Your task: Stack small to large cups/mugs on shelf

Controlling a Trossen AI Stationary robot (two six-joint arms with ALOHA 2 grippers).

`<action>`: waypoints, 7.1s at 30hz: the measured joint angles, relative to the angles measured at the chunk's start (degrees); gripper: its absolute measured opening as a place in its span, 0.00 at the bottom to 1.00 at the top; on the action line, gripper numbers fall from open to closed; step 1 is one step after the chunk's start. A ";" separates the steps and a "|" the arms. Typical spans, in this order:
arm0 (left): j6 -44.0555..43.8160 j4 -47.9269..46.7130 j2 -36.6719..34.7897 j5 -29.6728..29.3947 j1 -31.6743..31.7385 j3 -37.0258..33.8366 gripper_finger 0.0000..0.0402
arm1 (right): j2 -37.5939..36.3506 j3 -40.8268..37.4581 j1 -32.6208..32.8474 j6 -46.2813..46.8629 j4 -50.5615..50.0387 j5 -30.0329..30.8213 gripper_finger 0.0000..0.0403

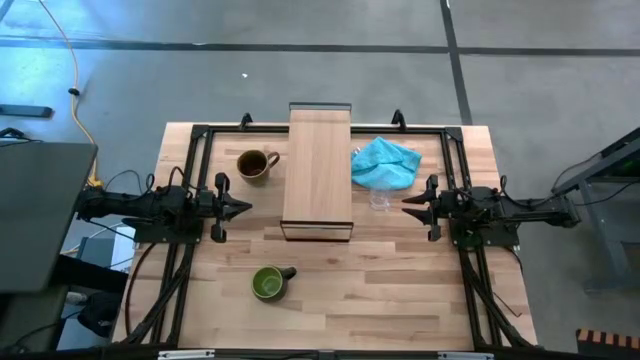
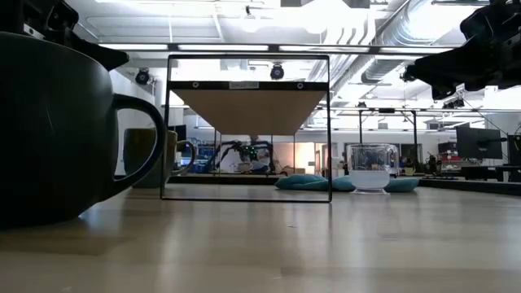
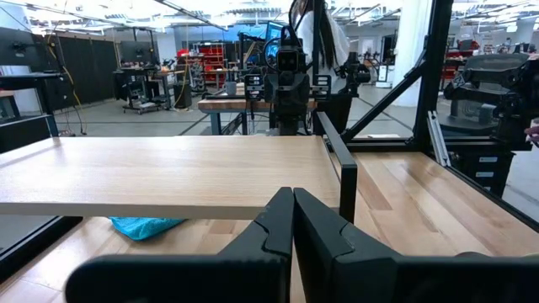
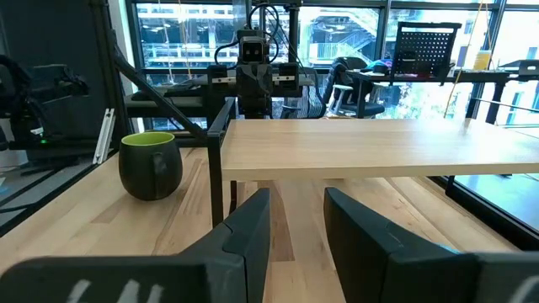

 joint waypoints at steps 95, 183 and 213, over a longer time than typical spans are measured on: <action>-59.05 0.38 0.00 0.03 0.01 0.02 0.00 | 0.00 -0.02 -0.02 37.00 0.52 0.03 0.26; -47.50 -55.94 49.99 -19.83 17.72 58.20 0.00 | 0.09 0.02 -0.02 44.11 3.19 5.22 0.26; -35.04 -65.41 60.33 5.65 43.77 59.82 0.03 | 0.11 0.02 0.00 50.70 3.24 5.16 0.26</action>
